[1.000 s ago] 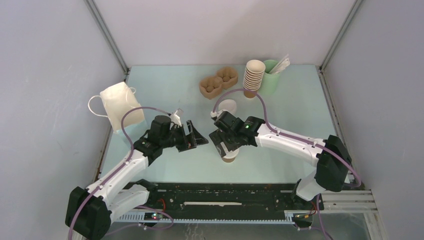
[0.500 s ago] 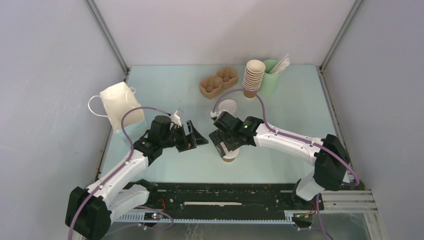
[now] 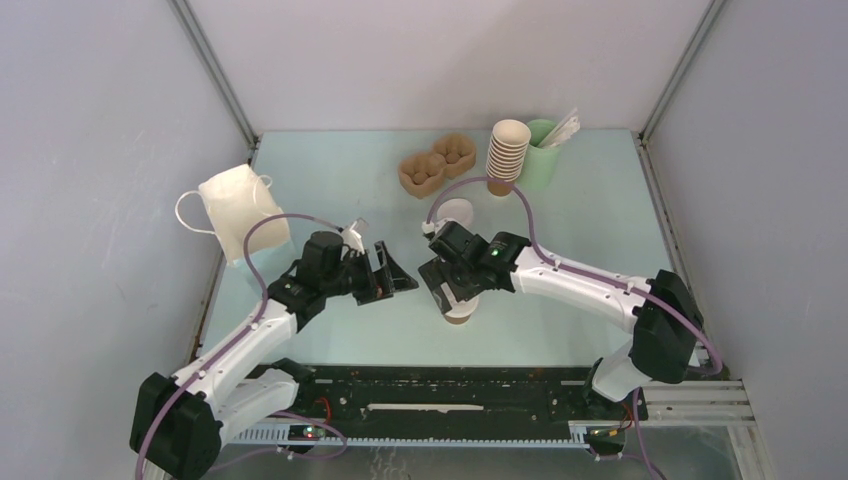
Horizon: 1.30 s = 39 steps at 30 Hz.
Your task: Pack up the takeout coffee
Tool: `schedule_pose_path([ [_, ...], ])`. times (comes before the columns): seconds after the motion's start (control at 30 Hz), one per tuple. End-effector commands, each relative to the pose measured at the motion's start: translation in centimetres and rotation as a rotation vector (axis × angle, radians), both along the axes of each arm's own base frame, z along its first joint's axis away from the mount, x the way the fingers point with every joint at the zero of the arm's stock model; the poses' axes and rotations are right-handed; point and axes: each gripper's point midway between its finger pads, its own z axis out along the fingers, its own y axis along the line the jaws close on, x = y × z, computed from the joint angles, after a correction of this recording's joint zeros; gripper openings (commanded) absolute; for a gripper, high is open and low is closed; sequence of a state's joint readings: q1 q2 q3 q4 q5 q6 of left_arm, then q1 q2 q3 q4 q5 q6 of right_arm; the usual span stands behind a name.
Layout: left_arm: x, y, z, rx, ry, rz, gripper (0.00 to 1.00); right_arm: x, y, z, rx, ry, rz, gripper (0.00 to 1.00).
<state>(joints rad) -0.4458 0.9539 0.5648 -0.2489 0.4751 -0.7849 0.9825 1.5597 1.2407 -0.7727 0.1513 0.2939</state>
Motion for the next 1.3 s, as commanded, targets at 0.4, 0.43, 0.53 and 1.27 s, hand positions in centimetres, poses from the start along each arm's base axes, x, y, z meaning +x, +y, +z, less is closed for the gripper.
schedule_pose_path([
  [0.4,-0.3,-3.4,1.5,-0.028,-0.024,-0.075,0.83,-0.2,-0.6,9.2,0.266,-0.059,-0.043,0.98],
  [0.43,-0.3,-3.5,1.6,-0.023,-0.030,-0.068,0.84,-0.3,-0.9,9.8,0.299,-0.049,-0.050,0.96],
  [0.53,0.0,-2.9,1.9,0.004,-0.059,-0.012,0.88,-0.3,-1.9,10.6,0.367,-0.031,-0.056,0.94],
  [1.27,-1.8,-4.7,9.6,0.163,-0.242,-0.058,0.82,-0.4,-6.0,9.4,0.647,0.089,-0.118,0.78],
])
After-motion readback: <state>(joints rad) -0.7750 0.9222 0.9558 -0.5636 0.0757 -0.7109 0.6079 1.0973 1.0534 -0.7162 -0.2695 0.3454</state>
